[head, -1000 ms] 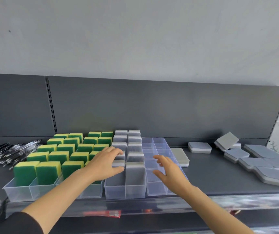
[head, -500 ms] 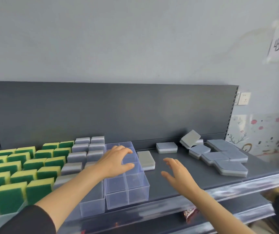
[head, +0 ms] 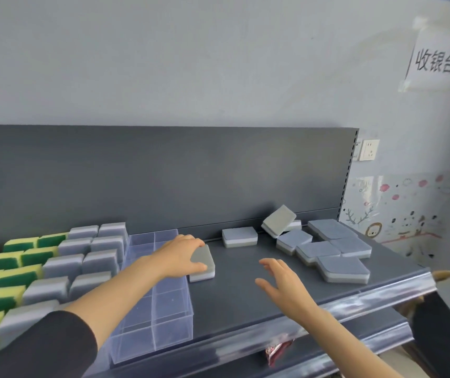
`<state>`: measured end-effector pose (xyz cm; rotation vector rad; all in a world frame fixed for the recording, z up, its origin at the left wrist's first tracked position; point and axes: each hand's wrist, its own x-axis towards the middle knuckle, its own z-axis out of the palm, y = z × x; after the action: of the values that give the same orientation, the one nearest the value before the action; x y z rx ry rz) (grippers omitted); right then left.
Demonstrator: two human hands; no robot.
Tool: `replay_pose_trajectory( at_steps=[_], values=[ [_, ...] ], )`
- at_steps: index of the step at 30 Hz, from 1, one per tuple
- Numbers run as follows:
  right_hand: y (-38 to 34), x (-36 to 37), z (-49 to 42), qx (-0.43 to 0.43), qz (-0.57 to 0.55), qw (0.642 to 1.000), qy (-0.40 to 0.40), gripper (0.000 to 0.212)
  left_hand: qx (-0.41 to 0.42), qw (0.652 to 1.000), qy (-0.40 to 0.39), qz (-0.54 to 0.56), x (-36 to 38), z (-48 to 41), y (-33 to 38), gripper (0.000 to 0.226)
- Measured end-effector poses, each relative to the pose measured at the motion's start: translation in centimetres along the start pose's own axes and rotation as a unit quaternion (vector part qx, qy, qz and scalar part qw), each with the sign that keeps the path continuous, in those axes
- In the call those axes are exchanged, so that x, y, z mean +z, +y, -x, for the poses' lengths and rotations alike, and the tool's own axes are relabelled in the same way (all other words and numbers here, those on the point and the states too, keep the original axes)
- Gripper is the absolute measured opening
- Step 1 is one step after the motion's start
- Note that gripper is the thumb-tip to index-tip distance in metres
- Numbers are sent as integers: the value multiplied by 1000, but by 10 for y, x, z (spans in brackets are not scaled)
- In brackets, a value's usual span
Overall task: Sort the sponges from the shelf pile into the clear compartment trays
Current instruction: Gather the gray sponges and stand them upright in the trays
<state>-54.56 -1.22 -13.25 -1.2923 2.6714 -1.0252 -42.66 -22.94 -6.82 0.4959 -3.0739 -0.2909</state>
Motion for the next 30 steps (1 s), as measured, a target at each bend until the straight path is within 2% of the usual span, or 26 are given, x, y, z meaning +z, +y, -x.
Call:
replay_pose_trajectory(
  at_steps=[10,14,21,26,30],
  values=[
    [21,7,-62,6,11,1000,-9,43,-32,986,-149,-70,20,-67,-6,76],
    [26,18,-99,7,35,999,-29,44,-34,977,-184,-101,25,-88,-11,75],
    [36,43,-152,-1,94,993,-66,47,-12,979,-167,-113,35,-114,-26,82],
    [41,55,-186,-21,138,987,-76,49,-3,985,-117,-126,40,-128,-31,79],
    [44,61,-204,-41,180,979,-85,49,3,986,-112,-123,39,-138,-37,73]
  ],
)
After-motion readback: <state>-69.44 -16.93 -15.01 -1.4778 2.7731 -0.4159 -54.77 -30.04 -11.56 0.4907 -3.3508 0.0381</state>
